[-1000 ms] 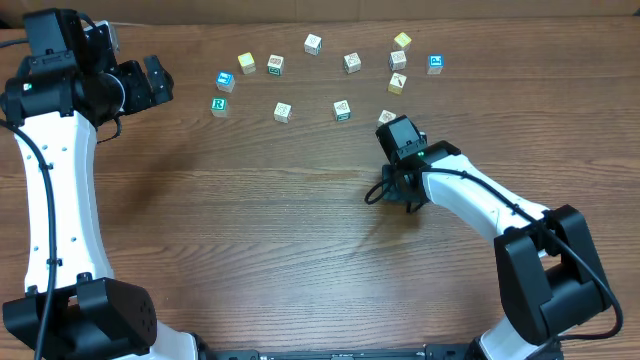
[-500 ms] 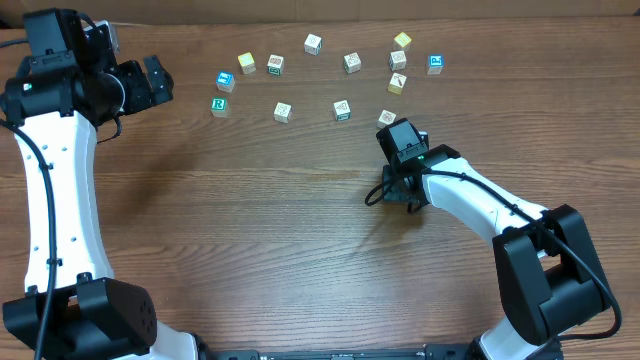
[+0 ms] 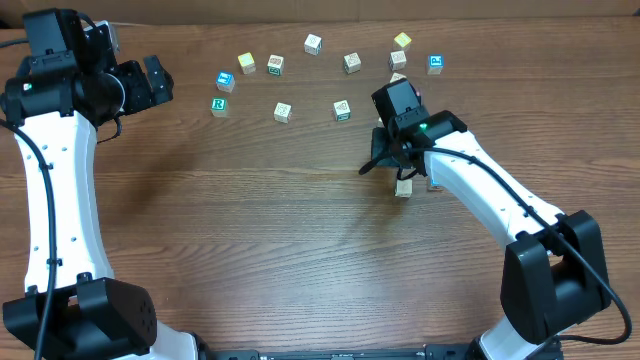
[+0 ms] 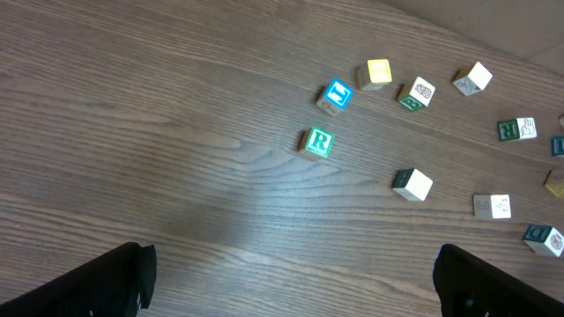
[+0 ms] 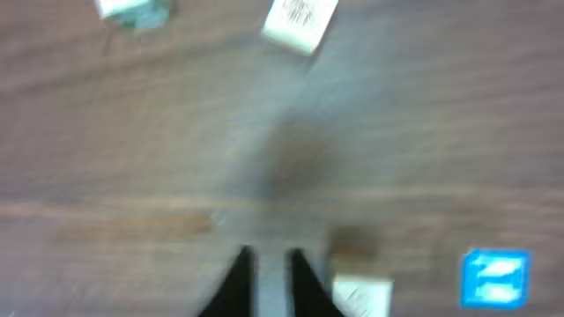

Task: Form a horizontal line

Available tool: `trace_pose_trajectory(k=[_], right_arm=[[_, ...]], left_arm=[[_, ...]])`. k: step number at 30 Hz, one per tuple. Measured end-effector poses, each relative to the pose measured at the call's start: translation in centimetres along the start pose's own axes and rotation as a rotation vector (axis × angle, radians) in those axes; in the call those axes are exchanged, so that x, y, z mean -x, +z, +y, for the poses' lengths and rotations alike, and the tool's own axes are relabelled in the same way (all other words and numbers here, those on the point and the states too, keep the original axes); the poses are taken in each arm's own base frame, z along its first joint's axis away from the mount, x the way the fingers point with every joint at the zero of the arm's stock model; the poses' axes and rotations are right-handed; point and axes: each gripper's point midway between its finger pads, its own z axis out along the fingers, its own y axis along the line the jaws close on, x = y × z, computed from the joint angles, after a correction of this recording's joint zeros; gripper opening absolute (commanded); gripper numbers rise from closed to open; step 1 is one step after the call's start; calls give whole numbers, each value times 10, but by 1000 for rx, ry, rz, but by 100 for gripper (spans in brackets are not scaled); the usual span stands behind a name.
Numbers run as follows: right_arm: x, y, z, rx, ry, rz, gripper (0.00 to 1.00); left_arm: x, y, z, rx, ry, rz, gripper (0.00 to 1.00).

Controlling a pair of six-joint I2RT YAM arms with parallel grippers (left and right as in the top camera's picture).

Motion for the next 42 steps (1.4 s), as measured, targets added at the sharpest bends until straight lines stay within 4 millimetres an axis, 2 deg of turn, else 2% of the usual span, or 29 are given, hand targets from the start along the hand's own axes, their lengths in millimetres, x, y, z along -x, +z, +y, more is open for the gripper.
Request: trace_pose_trajectory(k=[5, 6, 12, 18, 27, 35, 42], right_arm=[[-26, 7, 12, 56, -16, 83, 4], [-37, 11, 12, 58, -23, 111, 4], [-67, 32, 2, 41, -29, 163, 4], [-70, 52, -15, -21, -14, 98, 6], [-66, 53, -33, -103, -3, 66, 9], [-60, 53, -37, -130, -3, 36, 8], [-81, 52, -34, -99, -7, 131, 8]], left_arm=[[0, 0, 0, 0, 0, 0, 100], [0, 0, 0, 0, 0, 0, 100], [0, 0, 0, 0, 0, 0, 100], [0, 0, 0, 0, 0, 0, 100], [0, 0, 0, 0, 0, 0, 100], [0, 0, 0, 0, 0, 0, 100], [0, 0, 0, 0, 0, 0, 100]])
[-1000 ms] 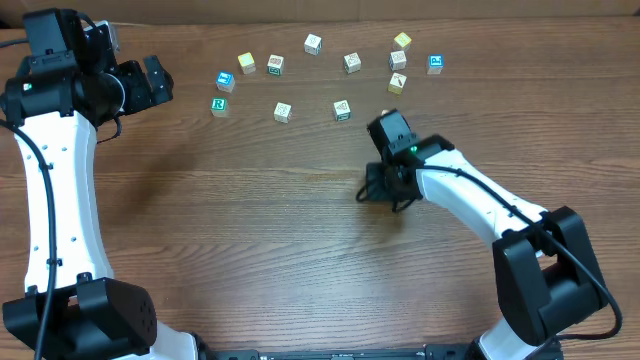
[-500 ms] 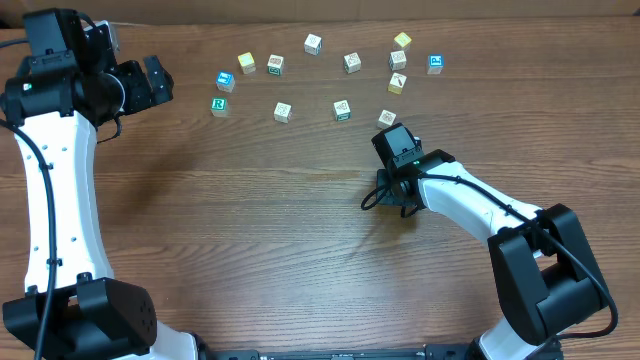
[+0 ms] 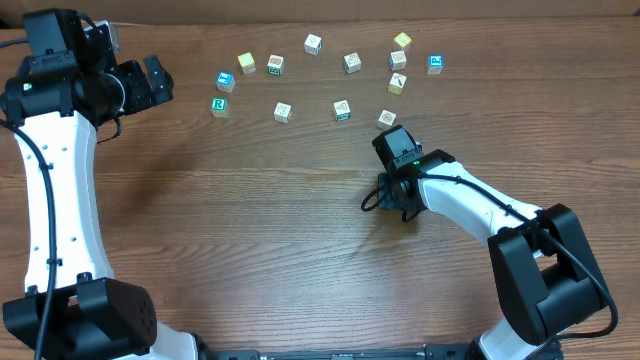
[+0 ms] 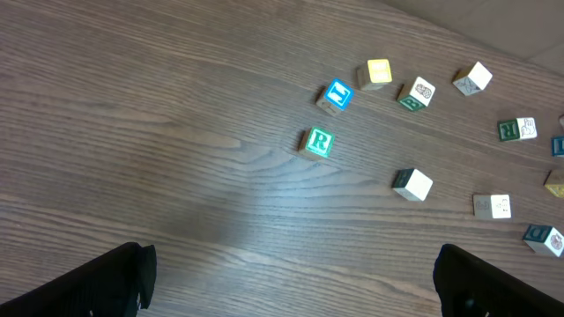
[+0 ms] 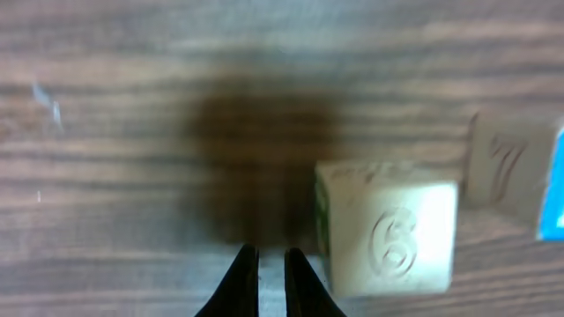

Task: Form a horizontal line

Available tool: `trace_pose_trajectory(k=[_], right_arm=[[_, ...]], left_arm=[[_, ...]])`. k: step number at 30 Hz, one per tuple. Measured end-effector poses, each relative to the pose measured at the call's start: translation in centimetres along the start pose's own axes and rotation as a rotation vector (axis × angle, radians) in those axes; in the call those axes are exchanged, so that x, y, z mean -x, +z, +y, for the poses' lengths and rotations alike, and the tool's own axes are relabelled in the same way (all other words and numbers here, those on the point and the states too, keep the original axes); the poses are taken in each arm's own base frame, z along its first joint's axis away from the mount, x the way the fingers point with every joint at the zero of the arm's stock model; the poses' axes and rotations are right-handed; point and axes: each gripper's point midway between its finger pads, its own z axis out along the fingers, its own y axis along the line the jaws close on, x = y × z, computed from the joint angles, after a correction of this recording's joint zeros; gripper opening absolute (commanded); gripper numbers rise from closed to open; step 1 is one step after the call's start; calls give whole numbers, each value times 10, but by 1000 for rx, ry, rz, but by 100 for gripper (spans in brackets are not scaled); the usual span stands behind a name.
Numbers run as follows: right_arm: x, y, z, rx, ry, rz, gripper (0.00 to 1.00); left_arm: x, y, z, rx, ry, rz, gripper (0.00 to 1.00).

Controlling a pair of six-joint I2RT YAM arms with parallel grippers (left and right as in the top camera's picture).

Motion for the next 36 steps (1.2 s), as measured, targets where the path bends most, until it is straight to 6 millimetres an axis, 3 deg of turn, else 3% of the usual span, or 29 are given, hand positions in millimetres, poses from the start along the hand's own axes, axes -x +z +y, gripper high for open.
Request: trace_pose_trajectory(k=[23, 36], right_arm=[[18, -2, -20, -124, 5, -95, 9], [27, -3, -20, -126, 12, -135, 9]], left_arm=[[0, 0, 0, 0, 0, 0, 100], [0, 0, 0, 0, 0, 0, 100]])
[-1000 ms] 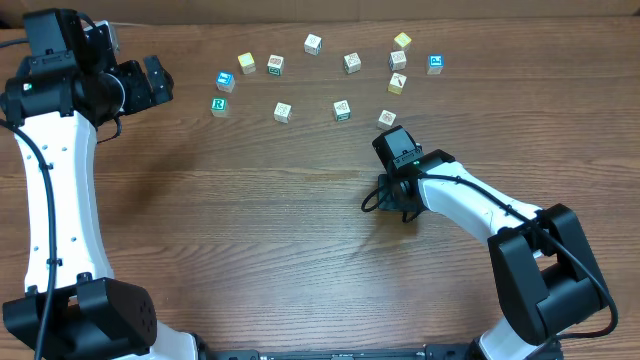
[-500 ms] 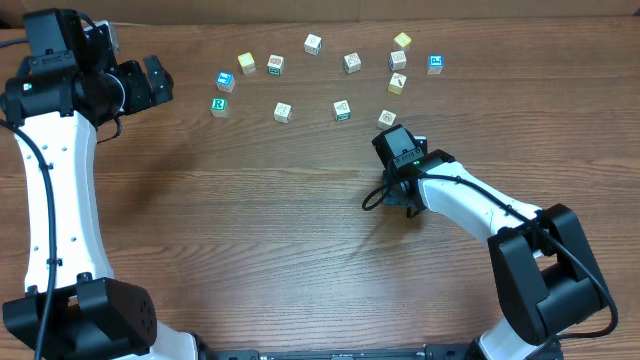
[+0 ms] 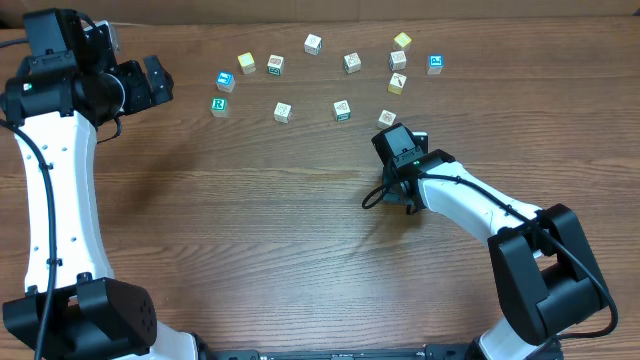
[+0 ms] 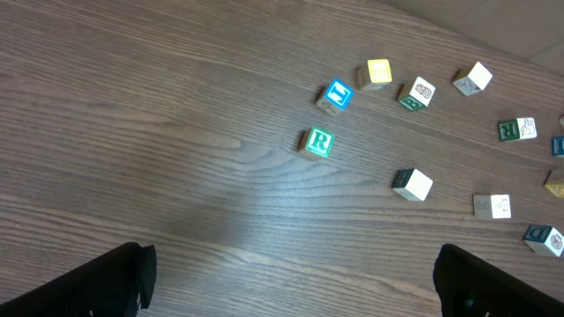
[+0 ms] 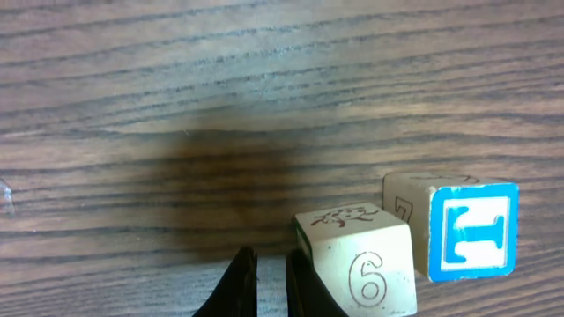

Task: Form a horizontal line

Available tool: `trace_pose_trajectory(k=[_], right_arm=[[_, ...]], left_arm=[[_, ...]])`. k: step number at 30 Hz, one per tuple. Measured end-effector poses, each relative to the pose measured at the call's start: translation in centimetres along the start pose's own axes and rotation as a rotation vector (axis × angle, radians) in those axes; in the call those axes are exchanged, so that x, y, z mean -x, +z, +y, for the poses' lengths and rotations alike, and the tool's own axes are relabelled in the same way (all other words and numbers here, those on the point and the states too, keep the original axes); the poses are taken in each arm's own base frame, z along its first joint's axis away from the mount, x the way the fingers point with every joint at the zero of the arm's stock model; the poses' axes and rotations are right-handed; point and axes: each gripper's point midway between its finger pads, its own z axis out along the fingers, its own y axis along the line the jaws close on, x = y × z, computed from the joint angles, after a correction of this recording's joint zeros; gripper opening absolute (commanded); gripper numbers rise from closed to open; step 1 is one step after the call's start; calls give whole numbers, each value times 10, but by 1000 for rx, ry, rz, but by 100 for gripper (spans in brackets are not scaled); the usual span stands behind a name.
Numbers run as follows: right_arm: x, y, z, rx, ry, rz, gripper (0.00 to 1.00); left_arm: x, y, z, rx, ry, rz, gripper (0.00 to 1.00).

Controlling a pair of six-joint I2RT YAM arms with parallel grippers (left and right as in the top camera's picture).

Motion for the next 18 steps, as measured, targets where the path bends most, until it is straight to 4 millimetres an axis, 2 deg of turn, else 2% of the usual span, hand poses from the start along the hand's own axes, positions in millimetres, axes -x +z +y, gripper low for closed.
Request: trace_pose_trajectory(k=[18], right_arm=[[1, 0, -5, -26, -2, -8, 10]], left_arm=[[0, 0, 0, 0, 0, 0, 100]])
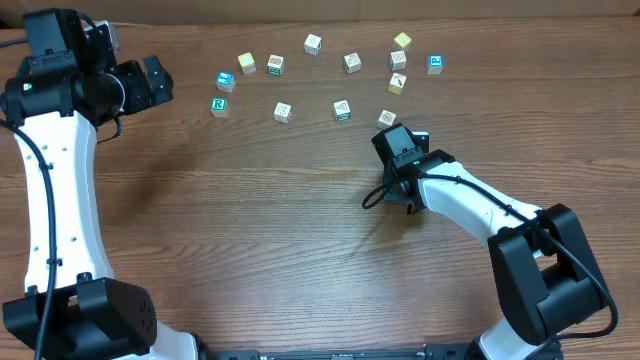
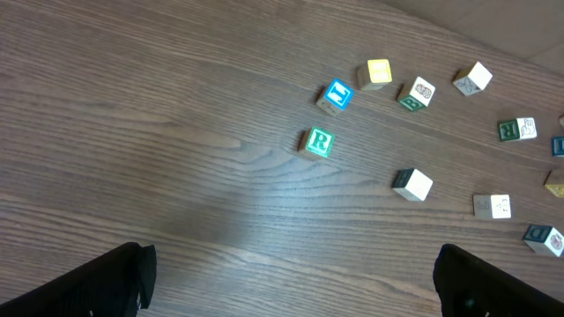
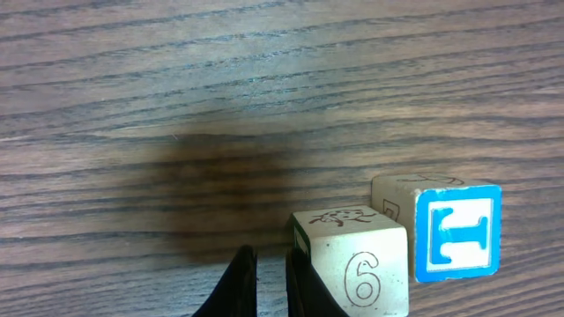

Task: Form a horizontal line

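Small lettered wooden cubes lie scattered along the far side of the table, among them a green R cube (image 1: 218,105) and a blue cube (image 1: 225,80). My right gripper (image 3: 267,286) is shut and empty, low over the table. Its right finger rests against the left side of a cream cube marked 6 (image 3: 352,260). A cube with a blue T face (image 3: 454,233) stands close against the 6 cube's right side. In the overhead view the right arm (image 1: 450,190) hides both cubes. My left gripper (image 2: 295,291) hangs open, high at the far left.
A loose arc of cubes runs across the far side, from a yellow cube (image 1: 246,63) to a blue one (image 1: 435,63), with more (image 1: 342,109) in front of them. The table's far edge (image 1: 350,18) lies just beyond.
In the right wrist view the 6 and T cubes sit slightly further left, and the T cube looks a little closer to the 6 cube. The left arm has not moved.
The right gripper was shut above the table, with two cubes standing a little apart near it. Then it was low beside the 6 cube. Since then it has stayed against that cube, which now stands next to the T cube. The left arm stayed still throughout.
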Available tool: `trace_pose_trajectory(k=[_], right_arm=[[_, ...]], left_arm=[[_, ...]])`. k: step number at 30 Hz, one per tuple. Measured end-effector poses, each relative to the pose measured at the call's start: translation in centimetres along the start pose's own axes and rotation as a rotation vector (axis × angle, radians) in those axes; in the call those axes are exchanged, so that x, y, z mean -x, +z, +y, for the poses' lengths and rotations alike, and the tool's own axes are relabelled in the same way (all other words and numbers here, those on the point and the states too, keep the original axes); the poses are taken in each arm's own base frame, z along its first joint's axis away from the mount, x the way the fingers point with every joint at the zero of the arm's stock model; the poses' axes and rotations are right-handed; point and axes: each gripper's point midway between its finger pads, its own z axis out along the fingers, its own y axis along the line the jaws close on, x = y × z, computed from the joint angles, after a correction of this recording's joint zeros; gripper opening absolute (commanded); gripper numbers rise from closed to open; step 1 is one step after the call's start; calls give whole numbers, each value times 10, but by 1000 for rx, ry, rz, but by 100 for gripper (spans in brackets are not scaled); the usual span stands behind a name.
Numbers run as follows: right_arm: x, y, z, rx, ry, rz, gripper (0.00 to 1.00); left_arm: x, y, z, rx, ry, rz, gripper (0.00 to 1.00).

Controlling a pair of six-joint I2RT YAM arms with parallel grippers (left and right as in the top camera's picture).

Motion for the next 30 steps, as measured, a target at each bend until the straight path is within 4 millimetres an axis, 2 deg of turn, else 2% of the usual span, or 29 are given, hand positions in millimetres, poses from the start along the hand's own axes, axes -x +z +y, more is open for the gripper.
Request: trace_pose_trajectory(k=[10, 13, 16, 21, 24, 30], right_arm=[[1, 0, -2, -12, 1, -7, 10], [2, 0, 0, -3, 2, -7, 4], [-1, 0, 4, 23, 1, 8, 4], [-20, -2, 13, 86, -22, 98, 4], [-38, -4, 8, 76, -45, 174, 4], [-58, -7, -4, 32, -73, 255, 4]], left_arm=[[0, 0, 0, 0, 0, 0, 100], [0, 0, 0, 0, 0, 0, 100], [0, 0, 0, 0, 0, 0, 99], [0, 0, 0, 0, 0, 0, 100], [0, 0, 0, 0, 0, 0, 100], [0, 0, 0, 0, 0, 0, 100]])
